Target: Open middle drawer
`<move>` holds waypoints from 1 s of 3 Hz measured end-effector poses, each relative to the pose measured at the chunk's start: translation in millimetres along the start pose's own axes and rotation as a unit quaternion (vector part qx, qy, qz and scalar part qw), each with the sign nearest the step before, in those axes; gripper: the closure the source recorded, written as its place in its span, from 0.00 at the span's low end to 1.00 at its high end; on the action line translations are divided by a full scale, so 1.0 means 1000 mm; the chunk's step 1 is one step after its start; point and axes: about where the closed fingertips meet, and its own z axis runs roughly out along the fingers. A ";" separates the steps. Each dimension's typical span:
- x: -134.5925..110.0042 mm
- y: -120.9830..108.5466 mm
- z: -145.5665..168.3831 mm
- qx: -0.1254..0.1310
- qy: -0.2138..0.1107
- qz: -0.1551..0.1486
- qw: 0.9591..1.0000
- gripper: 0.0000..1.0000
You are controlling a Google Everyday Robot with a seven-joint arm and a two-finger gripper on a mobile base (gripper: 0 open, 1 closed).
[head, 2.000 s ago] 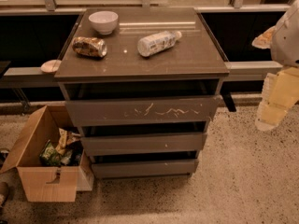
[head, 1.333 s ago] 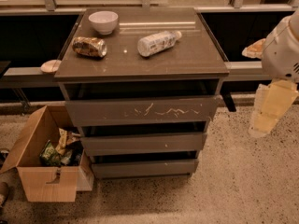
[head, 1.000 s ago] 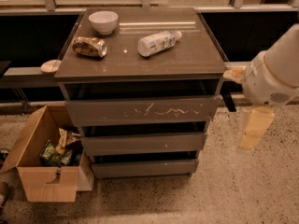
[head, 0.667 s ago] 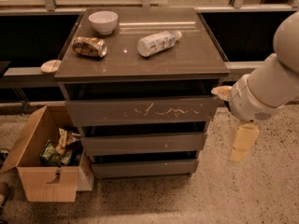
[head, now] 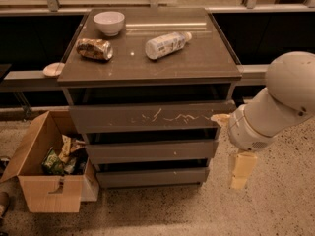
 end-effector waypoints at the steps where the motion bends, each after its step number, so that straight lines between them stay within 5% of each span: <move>1: -0.003 0.002 0.004 0.007 0.015 -0.015 1.000 0.00; 2: 0.015 0.005 0.056 -0.009 0.038 -0.049 0.998 0.00; 3: 0.057 0.005 0.135 -0.038 0.034 -0.058 0.997 0.00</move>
Offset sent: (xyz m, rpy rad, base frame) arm 0.0139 -0.0050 -0.1513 -0.1666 0.0066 0.1723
